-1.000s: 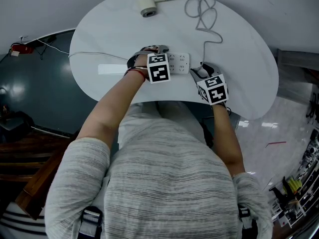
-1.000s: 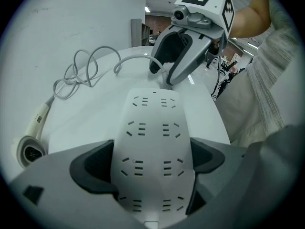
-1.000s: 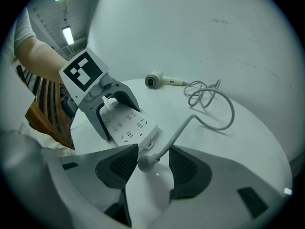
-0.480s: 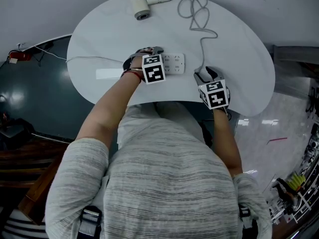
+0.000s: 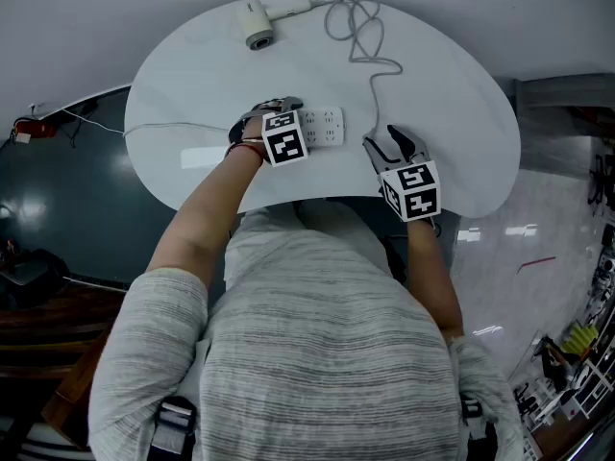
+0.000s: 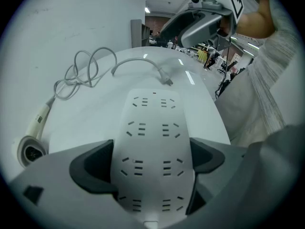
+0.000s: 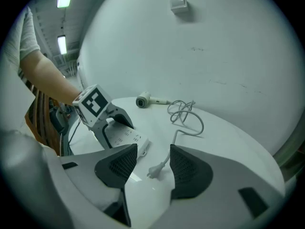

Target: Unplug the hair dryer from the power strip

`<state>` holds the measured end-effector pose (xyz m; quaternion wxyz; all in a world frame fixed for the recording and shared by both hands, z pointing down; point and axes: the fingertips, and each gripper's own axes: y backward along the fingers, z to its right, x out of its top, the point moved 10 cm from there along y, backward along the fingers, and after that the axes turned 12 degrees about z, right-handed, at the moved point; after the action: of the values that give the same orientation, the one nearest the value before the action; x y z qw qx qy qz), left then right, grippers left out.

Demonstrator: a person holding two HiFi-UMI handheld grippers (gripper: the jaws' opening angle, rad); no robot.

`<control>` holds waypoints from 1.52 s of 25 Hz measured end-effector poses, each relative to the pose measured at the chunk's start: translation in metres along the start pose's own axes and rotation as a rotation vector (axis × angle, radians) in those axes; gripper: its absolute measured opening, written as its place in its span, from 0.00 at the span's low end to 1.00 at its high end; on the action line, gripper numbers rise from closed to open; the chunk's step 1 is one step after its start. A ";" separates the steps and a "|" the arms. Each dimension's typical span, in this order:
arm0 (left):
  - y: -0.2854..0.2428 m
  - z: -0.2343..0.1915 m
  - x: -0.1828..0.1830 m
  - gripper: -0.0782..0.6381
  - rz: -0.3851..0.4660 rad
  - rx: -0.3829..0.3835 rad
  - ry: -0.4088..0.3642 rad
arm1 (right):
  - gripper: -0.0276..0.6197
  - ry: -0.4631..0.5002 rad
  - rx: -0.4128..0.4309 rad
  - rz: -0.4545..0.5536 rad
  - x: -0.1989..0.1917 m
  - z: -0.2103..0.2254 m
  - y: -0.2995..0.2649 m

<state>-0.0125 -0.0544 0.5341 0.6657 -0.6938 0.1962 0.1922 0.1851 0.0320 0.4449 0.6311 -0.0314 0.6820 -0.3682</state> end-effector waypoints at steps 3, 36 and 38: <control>0.000 0.000 -0.001 0.78 0.013 0.002 -0.007 | 0.37 -0.072 0.031 0.107 0.007 -0.001 0.009; 0.160 0.076 0.029 0.12 1.094 0.318 0.433 | 0.29 -0.103 0.237 0.480 0.044 -0.043 0.058; 0.162 0.080 0.028 0.12 1.100 0.308 0.440 | 0.20 -0.087 0.240 0.503 0.045 -0.046 0.064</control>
<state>-0.0747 0.0193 0.3788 0.5054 -0.4098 0.6842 0.3294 0.1621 0.0769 0.3692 0.7305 0.1980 0.5922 -0.2765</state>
